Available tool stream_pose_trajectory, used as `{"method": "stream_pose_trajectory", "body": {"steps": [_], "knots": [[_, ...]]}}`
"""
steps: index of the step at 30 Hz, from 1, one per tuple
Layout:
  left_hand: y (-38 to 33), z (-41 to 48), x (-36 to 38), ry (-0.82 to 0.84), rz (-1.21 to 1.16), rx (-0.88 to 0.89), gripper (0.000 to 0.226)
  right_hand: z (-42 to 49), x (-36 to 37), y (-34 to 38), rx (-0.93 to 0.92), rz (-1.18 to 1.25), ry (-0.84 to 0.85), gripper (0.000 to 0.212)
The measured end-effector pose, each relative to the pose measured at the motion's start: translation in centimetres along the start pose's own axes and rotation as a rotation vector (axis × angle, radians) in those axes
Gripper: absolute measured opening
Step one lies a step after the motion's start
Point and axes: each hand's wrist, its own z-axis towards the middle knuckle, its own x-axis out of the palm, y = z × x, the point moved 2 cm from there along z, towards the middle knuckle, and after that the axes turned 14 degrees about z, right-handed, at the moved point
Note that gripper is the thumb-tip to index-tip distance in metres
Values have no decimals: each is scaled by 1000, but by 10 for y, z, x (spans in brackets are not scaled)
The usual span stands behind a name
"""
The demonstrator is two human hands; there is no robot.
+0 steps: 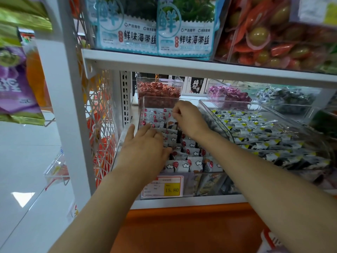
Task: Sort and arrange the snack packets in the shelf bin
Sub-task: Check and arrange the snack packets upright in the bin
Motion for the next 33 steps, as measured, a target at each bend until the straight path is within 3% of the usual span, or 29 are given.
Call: {"method": "stream_pose_trajectory", "body": {"steps": [8, 16, 19, 25, 30, 33], "knots": [[1, -1, -5, -55, -76, -10, 46, -18, -29, 2, 23, 204, -263, 17], [0, -4, -19, -334, -136, -54, 33, -59, -56, 6, 94, 575, -453, 12], [-3, -6, -24, -406, -312, -78, 37, -77, -67, 11, 92, 668, -504, 17], [-14, -5, -19, -210, -780, -186, 42, -113, -72, 10, 248, 935, -476, 7], [-18, -7, -18, -64, -1174, -270, 16, -124, -71, 11, 329, 1171, -441, 9], [-19, -7, -16, -14, -1363, -336, 15, -127, -72, 8, 349, 1315, -408, 8]]}}
